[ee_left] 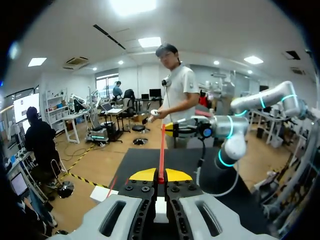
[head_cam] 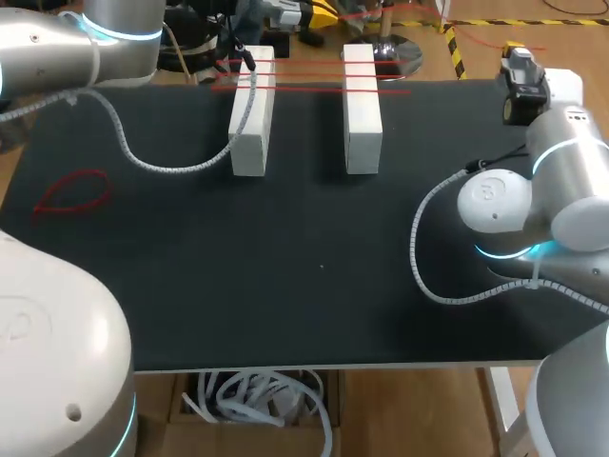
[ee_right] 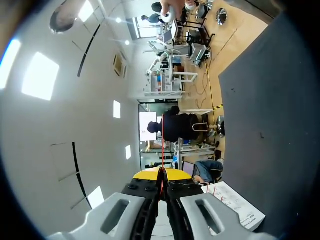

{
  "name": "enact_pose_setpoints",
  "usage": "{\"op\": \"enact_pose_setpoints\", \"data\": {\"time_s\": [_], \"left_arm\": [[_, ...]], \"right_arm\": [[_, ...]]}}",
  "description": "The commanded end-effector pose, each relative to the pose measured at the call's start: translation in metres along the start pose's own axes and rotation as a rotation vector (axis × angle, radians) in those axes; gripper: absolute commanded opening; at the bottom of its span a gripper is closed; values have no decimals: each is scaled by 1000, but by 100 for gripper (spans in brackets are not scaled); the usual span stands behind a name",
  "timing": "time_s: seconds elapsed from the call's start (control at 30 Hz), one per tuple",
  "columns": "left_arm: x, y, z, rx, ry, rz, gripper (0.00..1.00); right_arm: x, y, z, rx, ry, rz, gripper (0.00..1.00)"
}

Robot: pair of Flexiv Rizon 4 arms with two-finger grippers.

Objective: Grab the tape and strap the tape.

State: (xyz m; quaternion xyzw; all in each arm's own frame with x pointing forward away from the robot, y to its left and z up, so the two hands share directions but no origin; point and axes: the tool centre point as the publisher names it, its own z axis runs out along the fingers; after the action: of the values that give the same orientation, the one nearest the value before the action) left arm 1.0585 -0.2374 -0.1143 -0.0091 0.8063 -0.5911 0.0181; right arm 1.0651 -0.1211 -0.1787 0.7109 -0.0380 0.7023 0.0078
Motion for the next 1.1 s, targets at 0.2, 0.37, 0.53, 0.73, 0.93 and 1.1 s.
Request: {"op": "enact_pose_setpoints", "data": {"time_s": [0.2, 0.37, 0.53, 0.73, 0.93, 1.1], "left_arm": [[-3, 1, 26, -288, 73, -62, 0], [-4, 0, 37, -429, 117, -47, 0], [-4, 0, 46, -559, 146, -22, 0], [-4, 1, 50, -647, 150, -31, 0], [-4, 3, 46, -756, 80, -79, 0], [-3, 0, 49, -843, 74, -73, 0]], "right_arm": [[1, 0, 0, 1, -2, -1, 0], [1, 0, 0, 1, -2, -1, 0], [1, 0, 0, 1, -2, -1, 0], [1, 0, 0, 1, -2, -1, 0], [1, 0, 0, 1, -2, -1, 0], [1, 0, 0, 1, -2, -1, 0]]}}
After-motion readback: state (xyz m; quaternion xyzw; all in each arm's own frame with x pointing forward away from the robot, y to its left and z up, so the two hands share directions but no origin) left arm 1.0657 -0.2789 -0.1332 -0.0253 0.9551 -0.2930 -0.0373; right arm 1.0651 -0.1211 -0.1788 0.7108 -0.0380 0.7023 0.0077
